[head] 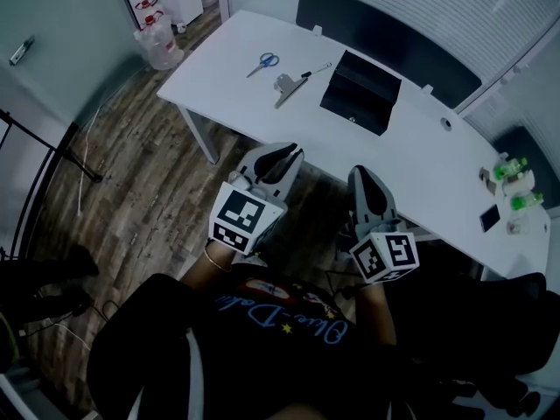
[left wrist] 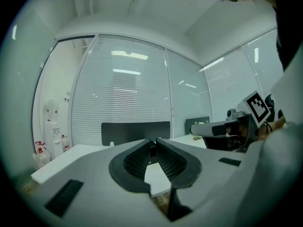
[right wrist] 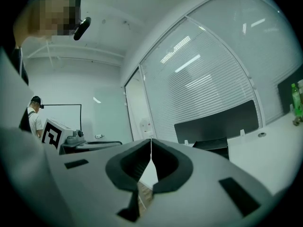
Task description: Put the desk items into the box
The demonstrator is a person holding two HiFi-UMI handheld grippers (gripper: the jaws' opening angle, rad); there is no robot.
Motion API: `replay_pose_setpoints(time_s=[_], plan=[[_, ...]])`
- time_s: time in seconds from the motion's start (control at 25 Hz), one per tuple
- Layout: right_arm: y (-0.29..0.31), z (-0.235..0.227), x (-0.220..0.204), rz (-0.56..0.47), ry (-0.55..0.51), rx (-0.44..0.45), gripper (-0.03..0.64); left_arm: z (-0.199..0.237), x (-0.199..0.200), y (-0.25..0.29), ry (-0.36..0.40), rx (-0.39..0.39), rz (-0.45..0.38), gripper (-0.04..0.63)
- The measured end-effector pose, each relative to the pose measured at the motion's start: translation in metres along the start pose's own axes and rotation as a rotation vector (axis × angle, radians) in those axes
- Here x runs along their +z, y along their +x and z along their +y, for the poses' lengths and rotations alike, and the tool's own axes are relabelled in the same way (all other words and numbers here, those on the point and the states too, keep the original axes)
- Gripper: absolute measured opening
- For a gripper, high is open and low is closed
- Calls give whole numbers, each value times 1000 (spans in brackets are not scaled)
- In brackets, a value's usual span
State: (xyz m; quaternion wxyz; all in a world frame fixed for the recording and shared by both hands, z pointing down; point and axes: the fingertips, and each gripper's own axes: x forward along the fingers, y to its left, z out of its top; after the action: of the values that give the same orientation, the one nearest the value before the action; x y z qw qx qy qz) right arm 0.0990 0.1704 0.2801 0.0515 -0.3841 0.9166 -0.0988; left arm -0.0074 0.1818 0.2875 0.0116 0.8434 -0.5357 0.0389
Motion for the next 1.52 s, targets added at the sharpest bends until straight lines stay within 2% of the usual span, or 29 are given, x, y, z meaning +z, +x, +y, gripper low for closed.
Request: replay_pose_setpoints(time_s=[0.2, 0.4, 0.64, 0.92, 1.4, 1.52], plan=[[22, 0, -4, 10, 5, -14, 11, 11, -9, 12, -23, -35, 19, 31], [45, 7, -8, 13, 6, -16, 11, 32, -21, 15, -23, -17, 52, 29], [72, 24, -17, 38, -7, -2, 11, 48, -27, 8, -94, -57, 51, 11], [96, 43, -21, 48, -25, 5, 11, 56, -38, 9, -70, -85, 77, 9], [105, 57, -21, 63, -69, 0, 11, 69, -33, -1, -39, -58, 30, 9], [106, 57, -22, 75, -80, 0, 11, 72, -34, 2, -62, -62, 16, 9]])
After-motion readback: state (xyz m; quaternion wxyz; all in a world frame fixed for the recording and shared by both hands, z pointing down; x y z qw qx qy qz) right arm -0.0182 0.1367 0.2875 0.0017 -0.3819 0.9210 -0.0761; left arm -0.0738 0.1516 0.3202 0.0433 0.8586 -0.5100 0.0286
